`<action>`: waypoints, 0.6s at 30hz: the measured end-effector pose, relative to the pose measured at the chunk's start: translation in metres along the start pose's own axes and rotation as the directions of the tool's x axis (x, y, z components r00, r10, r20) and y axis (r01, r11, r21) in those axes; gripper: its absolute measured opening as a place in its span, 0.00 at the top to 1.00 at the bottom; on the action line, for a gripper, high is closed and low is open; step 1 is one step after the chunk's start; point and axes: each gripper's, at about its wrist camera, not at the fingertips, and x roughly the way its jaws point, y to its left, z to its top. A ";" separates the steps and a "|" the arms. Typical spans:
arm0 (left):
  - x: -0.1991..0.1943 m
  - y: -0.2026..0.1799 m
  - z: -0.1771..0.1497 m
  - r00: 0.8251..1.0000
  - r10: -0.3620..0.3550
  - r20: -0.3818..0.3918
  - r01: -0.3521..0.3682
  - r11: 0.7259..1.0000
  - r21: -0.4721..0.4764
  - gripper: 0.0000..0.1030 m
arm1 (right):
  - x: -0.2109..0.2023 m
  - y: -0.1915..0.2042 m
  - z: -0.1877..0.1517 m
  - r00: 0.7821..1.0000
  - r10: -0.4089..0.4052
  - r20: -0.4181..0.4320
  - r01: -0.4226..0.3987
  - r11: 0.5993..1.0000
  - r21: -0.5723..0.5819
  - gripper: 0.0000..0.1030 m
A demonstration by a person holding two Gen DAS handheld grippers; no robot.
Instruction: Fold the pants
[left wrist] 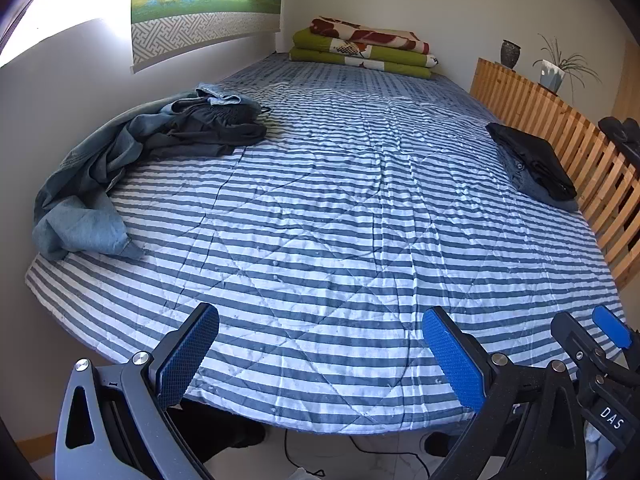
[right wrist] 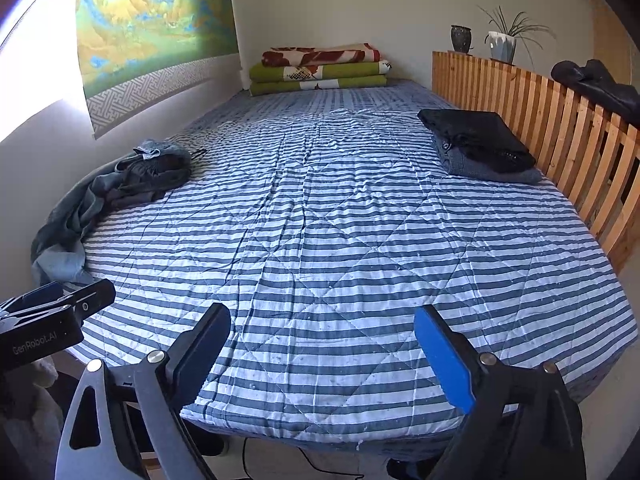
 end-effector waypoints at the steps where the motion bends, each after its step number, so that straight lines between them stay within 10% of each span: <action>1: 0.000 0.000 0.000 1.000 -0.003 0.000 0.003 1.000 0.002 0.00 | 0.000 0.000 0.000 1.000 0.000 0.000 0.000 1.000 -0.001 0.12; 18: -0.003 0.001 0.000 1.000 -0.011 0.006 0.011 1.000 0.010 0.00 | 0.002 0.007 0.000 1.000 0.009 -0.023 -0.009 1.000 0.006 0.12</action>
